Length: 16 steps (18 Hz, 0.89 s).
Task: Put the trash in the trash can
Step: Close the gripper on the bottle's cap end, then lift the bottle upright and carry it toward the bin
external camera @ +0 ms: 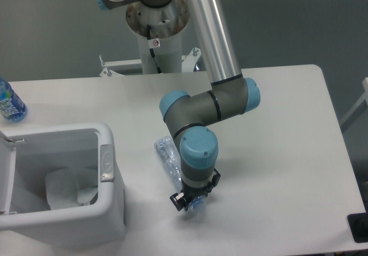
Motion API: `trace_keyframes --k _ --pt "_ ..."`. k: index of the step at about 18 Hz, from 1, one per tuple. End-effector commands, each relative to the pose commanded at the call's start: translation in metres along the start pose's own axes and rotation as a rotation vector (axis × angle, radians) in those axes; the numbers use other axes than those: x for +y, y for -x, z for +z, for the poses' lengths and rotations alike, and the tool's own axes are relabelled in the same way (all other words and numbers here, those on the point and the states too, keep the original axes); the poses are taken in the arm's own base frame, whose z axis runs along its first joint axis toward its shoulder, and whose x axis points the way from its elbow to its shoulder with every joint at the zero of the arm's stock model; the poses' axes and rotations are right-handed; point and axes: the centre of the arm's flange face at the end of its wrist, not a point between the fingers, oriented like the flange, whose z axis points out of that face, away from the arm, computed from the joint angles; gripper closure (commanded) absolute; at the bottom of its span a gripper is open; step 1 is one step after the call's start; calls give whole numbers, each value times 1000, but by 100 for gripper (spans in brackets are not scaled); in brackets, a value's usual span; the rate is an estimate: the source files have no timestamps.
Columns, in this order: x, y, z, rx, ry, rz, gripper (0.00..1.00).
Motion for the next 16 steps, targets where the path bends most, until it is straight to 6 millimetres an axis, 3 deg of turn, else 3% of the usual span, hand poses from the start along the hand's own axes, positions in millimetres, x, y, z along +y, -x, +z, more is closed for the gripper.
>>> trace_keyframes --k 3,5,8,11,13,16 --pt "-1 0 -9 3 -15 34 38" --pt "-6 1 -29 12 -54 45 38" --pt "-39 20 -94 43 -180 27 38" --pt "-58 14 -145 99 -273 33 38" --pt "-69 13 -199 133 -384 37 38" --pt "-68 2 -286 233 -563 73 38"
